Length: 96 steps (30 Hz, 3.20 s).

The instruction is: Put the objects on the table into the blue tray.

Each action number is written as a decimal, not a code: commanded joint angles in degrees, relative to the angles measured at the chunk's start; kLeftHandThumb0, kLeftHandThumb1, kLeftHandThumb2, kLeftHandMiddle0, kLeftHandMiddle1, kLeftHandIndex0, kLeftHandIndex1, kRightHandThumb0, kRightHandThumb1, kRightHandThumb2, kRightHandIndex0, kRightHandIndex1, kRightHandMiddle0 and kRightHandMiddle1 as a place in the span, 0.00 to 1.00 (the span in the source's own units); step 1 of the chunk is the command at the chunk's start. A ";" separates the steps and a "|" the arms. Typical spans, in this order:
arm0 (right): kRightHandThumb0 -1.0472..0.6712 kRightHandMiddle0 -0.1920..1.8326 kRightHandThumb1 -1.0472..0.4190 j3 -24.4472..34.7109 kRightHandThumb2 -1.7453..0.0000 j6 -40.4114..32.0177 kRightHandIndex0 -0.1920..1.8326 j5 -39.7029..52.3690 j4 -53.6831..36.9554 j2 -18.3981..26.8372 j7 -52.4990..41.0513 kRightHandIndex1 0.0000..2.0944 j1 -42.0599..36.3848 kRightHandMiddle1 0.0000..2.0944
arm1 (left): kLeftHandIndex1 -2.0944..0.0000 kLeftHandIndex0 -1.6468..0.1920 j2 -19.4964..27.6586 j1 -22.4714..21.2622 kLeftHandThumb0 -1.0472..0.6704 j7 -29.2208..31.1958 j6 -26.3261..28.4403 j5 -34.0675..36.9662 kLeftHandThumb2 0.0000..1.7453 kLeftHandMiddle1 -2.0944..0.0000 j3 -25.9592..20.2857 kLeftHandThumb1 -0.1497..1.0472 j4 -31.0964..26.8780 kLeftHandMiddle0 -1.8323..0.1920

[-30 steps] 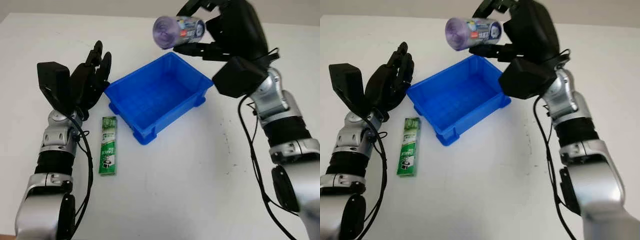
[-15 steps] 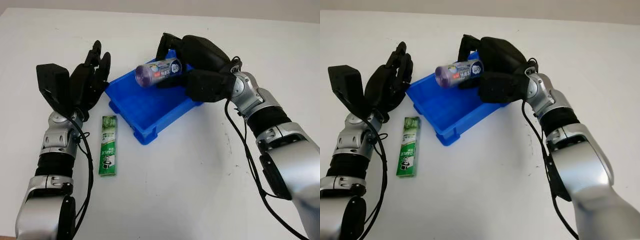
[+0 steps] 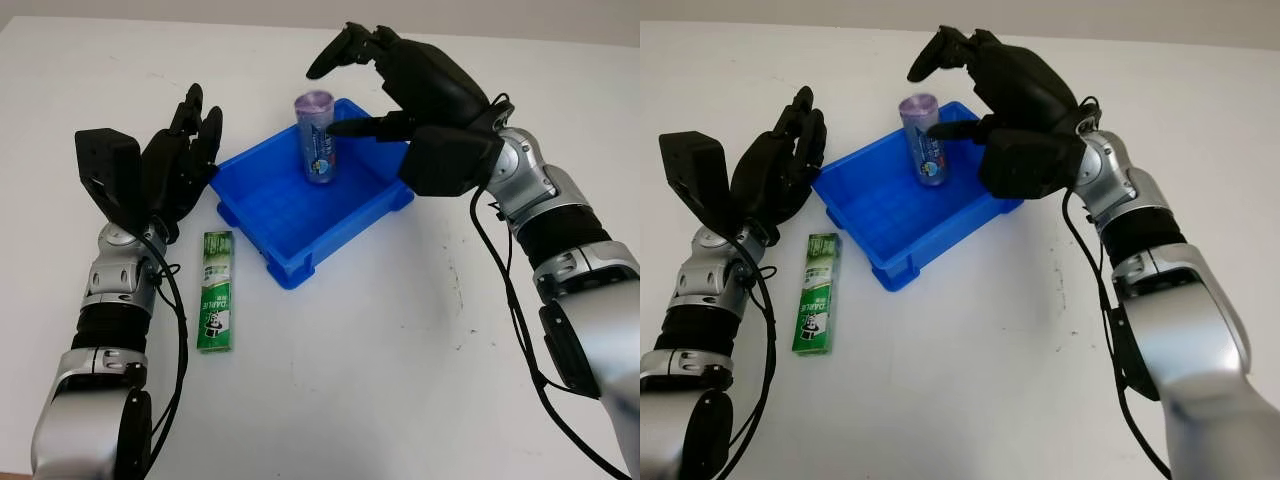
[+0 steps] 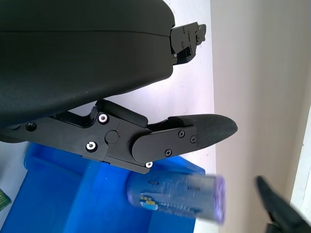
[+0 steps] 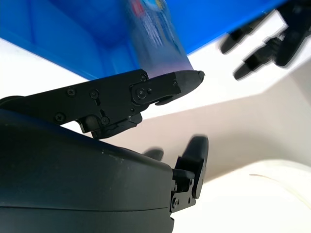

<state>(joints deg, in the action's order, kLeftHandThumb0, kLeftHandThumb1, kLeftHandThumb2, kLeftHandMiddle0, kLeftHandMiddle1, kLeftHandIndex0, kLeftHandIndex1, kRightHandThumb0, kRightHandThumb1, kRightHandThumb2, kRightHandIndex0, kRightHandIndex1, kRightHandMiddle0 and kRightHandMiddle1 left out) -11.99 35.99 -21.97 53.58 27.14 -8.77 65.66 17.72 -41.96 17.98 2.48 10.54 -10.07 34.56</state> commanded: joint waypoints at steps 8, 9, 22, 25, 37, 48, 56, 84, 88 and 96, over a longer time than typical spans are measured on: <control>0.17 0.01 0.00 6.46 0.82 -8.62 0.01 9.79 -19.37 2.67 -10.08 0.01 -5.60 0.04 | 1.00 1.00 0.55 -0.66 0.19 0.50 -0.56 -0.08 0.33 1.00 -0.16 1.00 -0.13 1.00; 0.16 0.01 0.00 7.28 0.81 -9.20 0.01 10.60 -20.83 2.62 -9.89 0.01 -6.67 0.04 | 1.00 1.00 0.62 -0.62 0.19 0.74 -0.68 -0.09 0.33 1.00 -0.12 1.00 -0.12 1.00; 0.16 0.00 0.00 18.60 0.64 -26.08 0.00 26.44 -36.28 -2.40 -8.20 0.00 -26.69 0.02 | 1.00 1.00 0.78 0.06 0.21 1.35 -0.23 1.11 0.35 1.00 -1.10 1.00 -1.64 1.00; 0.18 0.00 0.00 19.91 0.60 -30.57 0.00 28.88 -39.46 -3.13 -8.19 0.00 -30.97 0.00 | 1.00 1.00 1.32 0.67 0.22 2.33 0.63 1.54 0.35 1.00 -1.29 1.00 -3.19 1.00; 0.22 0.00 0.00 21.02 0.56 -36.68 0.00 31.06 -45.62 -7.40 -4.97 0.00 -38.35 0.00 | 0.99 0.99 6.78 8.85 0.21 9.57 -7.05 1.22 0.30 0.99 -1.39 1.00 -15.52 0.99; 0.22 0.00 0.00 21.20 0.55 -38.07 0.00 32.21 -44.79 -9.03 -4.82 0.00 -37.42 0.00 | 0.97 0.89 24.07 18.55 0.24 34.11 -9.23 6.95 0.03 0.97 -2.38 0.92 -32.88 0.91; 0.22 0.00 0.00 22.07 0.57 -40.54 0.00 33.92 -45.53 -9.55 -4.33 0.00 -36.83 0.00 | 0.98 0.94 34.50 22.71 0.29 40.22 -14.64 0.10 0.02 0.98 -1.38 0.83 -43.52 0.95; 0.21 0.00 0.00 23.49 0.58 -41.16 0.00 36.43 -40.50 -11.18 -4.47 0.00 -33.92 0.00 | 0.96 0.75 46.37 22.40 0.44 32.28 -59.90 -21.21 0.06 0.97 1.89 0.99 -43.45 0.79; 0.21 0.00 0.00 23.20 0.58 -40.55 0.00 35.70 -38.93 -11.09 -5.00 0.00 -33.10 0.00 | 0.96 0.76 48.84 20.97 0.44 30.74 -63.11 -22.08 0.06 0.97 3.09 1.00 -42.90 0.79; 0.21 0.00 0.00 23.22 0.58 -40.20 0.00 35.37 -38.20 -11.21 -5.11 0.00 -32.38 0.00 | 0.95 0.73 48.47 22.54 0.49 25.43 -65.45 -26.57 0.04 0.96 2.13 1.00 -41.28 0.75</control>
<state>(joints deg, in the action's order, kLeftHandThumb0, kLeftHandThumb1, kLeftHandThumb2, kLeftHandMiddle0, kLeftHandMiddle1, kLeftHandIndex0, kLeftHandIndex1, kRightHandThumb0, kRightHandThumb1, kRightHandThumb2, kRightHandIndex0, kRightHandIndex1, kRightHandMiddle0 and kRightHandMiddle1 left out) 11.05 -5.03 13.59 15.41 15.68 -13.74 32.40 65.87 -20.08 44.23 -62.50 -15.30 -7.36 -6.84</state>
